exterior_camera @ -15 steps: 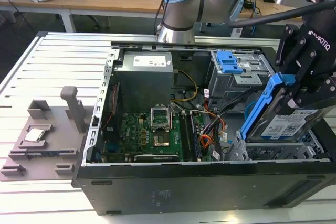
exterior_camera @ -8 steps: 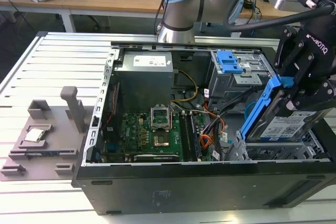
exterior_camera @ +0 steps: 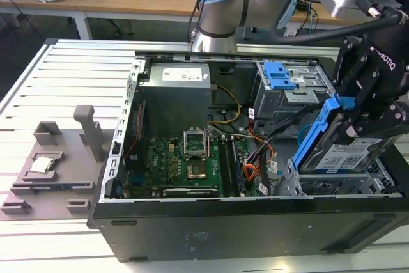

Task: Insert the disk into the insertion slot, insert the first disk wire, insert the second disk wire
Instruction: 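Insert the disk into the insertion slot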

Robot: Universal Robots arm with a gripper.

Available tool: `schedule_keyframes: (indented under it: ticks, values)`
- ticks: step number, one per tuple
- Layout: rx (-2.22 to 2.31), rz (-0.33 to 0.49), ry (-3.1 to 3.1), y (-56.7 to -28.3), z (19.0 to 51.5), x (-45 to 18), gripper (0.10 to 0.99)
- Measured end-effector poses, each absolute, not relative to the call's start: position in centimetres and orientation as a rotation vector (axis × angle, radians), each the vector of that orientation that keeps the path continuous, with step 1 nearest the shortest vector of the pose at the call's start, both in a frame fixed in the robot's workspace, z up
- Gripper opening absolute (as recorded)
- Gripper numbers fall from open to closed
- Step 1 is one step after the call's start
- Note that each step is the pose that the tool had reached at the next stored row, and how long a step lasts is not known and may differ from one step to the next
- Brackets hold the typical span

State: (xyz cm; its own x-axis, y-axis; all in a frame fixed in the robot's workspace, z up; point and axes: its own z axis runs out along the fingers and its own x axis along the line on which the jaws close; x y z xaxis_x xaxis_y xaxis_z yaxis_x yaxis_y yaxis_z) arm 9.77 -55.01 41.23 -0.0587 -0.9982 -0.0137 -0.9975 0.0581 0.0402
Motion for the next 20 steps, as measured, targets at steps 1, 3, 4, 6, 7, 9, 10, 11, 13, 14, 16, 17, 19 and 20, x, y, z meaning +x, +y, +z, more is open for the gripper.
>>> schedule_keyframes:
  ticks: [1, 3, 4, 6, 7, 9, 10, 11, 13, 14, 16, 17, 19, 20]
  values:
    - [2.143, -0.06, -2.272, -55.0, 41.2, 9.8, 0.369]
    - [2.143, -0.06, -2.272, -55.0, 41.0, 9.8, 0.369]
    - [2.143, -0.06, -2.272, -55.0, 40.8, 9.8, 0.369]
    - [2.143, -0.06, -2.272, -55.0, 40.6, 9.8, 0.369]
    - [2.143, -0.06, -2.272, -55.0, 40.4, 9.8, 0.369]
    - [2.143, -0.06, -2.272, -55.0, 40.1, 9.8, 0.369]
    - [2.143, -0.06, -2.272, -55.0, 40.0, 9.8, 0.369]
    - [2.143, -0.06, -2.272, -55.0, 39.8, 9.8, 0.369]
    - [2.143, -0.06, -2.272, -55.0, 39.5, 9.8, 0.369]
    - [2.143, -0.06, -2.272, -55.0, 39.4, 9.8, 0.369]
    - [2.143, -0.06, -2.272, -55.0, 39.3, 9.8, 0.369]
    - [2.143, -0.06, -2.272, -55.0, 39.3, 9.8, 0.369]
    - [2.143, -0.06, -2.272, -55.0, 39.3, 9.8, 0.369]
    - [2.143, -0.06, -2.272, -55.0, 39.3, 9.8, 0.376]
